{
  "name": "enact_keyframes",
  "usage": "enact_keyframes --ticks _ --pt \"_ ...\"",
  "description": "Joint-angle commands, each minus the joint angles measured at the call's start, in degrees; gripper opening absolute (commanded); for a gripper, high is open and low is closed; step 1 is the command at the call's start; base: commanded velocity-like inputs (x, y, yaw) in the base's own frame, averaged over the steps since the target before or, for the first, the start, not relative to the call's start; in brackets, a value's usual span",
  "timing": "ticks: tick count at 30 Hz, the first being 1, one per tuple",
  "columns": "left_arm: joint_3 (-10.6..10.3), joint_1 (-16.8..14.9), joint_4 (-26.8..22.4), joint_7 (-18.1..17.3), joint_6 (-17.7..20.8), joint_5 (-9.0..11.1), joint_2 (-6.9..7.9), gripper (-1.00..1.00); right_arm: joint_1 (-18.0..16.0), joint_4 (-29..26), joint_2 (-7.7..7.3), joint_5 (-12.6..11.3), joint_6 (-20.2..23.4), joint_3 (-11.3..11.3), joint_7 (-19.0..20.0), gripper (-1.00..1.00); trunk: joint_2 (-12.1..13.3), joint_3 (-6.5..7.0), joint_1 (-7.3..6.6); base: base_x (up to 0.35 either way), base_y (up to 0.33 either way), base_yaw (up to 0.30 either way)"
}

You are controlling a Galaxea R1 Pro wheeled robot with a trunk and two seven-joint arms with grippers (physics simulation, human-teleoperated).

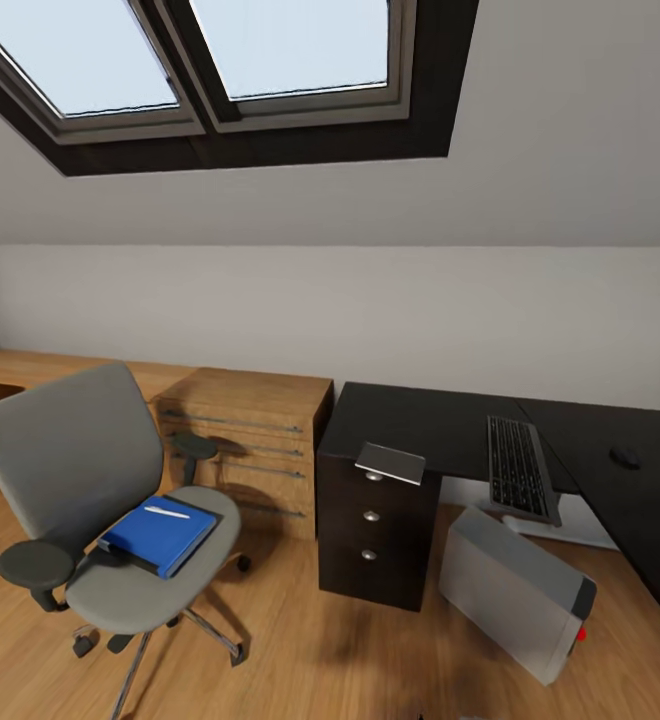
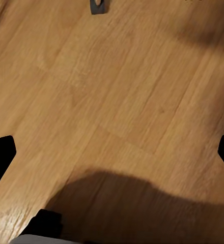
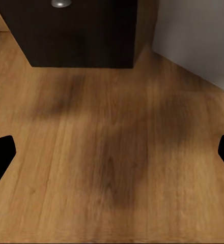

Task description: In the bedroom, organize the workspace by keeping the computer under the desk, ensuring the monitor is on the desk, placing the keyboard on the desk next to the monitor, placing the mouse on the desk next to the keyboard, moving the folder from the swivel chair onto the desk next to the mouse, stacking the notebook on top of the folder with the pen on top of the notebook, and positioning the swivel chair next to the desk.

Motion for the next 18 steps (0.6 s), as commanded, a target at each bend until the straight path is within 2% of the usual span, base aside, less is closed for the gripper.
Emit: enact_keyframes --ticks 1,2,4,5,10,18 --pt "-0.3 0.0 -0.1 0.5 0.2 0.4 0.05 1.00 0.0 0.4 -0.04 -0.4 -0.2 0.5 -0.3 1.00 0.4 0.12 -0.23 0.000 0.000 0.000" --pt "-0.3 0.0 -0.1 0.5 0.2 0.4 0.06 1.00 0.0 0.9 -0.07 -0.4 -0.2 0.5 -0.3 1.00 0.8 0.30 -0.45 0.000 0.000 0.000" --pt "-0.2 0.0 -0.1 0.5 0.2 0.4 0.07 1.00 0.0 9.9 -0.30 -0.4 0.0 0.5 -0.4 1.00 1.6 0.66 -0.89 0.000 0.000 0.000" --pt "-0.2 0.0 -0.1 0.5 0.2 0.4 0.07 1.00 0.0 11.4 -0.36 -0.4 0.1 0.5 -0.5 1.00 2.0 0.84 -1.11 0.000 0.000 0.000" --pt "-0.2 0.0 -0.1 0.5 0.2 0.4 0.20 1.00 0.3 14.0 -0.67 -0.4 0.2 0.5 -0.6 1.00 4.0 1.74 -2.20 0.000 0.000 0.000" --pt "-0.1 0.0 -0.1 0.5 0.2 0.4 0.25 1.00 0.3 14.2 -0.68 -0.5 0.2 0.5 -0.6 1.00 7.2 3.18 -3.96 0.000 0.000 0.000"
